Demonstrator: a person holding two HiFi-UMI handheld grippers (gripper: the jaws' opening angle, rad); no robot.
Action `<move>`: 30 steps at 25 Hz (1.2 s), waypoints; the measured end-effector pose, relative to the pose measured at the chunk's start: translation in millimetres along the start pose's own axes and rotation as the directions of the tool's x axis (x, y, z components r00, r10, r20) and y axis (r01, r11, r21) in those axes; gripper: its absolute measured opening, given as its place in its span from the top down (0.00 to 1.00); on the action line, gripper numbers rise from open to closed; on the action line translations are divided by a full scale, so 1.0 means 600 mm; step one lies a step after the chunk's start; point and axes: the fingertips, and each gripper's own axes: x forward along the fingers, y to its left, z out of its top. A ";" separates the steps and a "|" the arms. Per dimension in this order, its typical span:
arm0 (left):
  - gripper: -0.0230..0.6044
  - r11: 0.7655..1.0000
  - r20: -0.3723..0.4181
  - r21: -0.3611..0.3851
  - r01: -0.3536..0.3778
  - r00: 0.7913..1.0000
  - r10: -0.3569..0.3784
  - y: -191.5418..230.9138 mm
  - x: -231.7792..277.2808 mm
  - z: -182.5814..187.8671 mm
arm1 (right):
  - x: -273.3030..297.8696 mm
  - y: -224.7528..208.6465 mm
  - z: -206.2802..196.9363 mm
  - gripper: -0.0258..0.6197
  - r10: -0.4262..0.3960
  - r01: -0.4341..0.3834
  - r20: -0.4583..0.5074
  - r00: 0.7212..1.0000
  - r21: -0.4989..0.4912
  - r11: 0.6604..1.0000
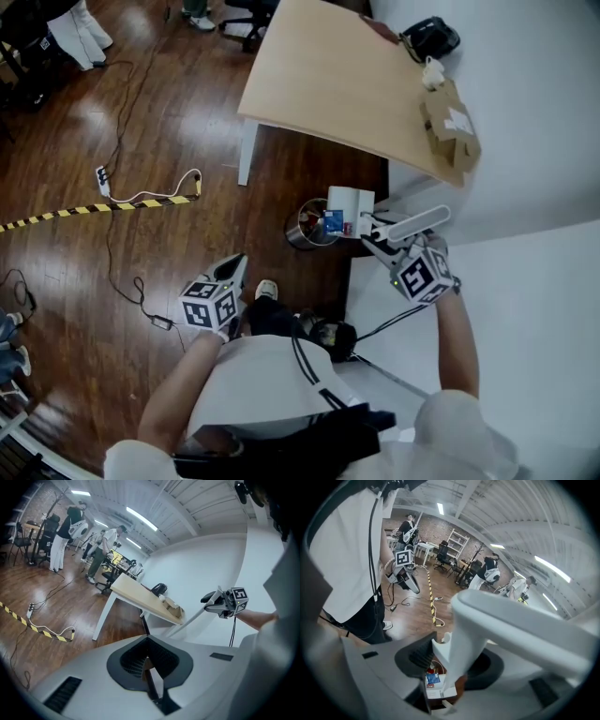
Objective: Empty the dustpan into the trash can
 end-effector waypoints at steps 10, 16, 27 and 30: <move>0.98 1.000 0.028 -0.017 0.007 1.000 -0.006 0.014 -0.034 0.003 | 0.045 0.042 0.044 0.67 0.075 -0.079 -0.048 0.996 -0.073 0.994; 0.98 0.999 0.035 -0.034 0.007 0.999 -0.006 0.021 -0.051 -0.007 | 0.051 0.047 0.049 0.67 0.077 -0.082 -0.066 0.995 -0.083 0.993; 0.98 0.998 0.031 -0.056 0.007 1.000 -0.006 0.028 -0.075 -0.034 | -0.004 -0.116 0.015 0.67 -0.105 0.118 -0.070 0.992 0.212 0.970; 0.98 0.998 0.030 -0.060 0.011 0.999 -0.009 0.033 -0.084 -0.037 | -0.046 -0.144 0.026 0.67 -0.178 0.193 -0.078 0.981 0.270 0.943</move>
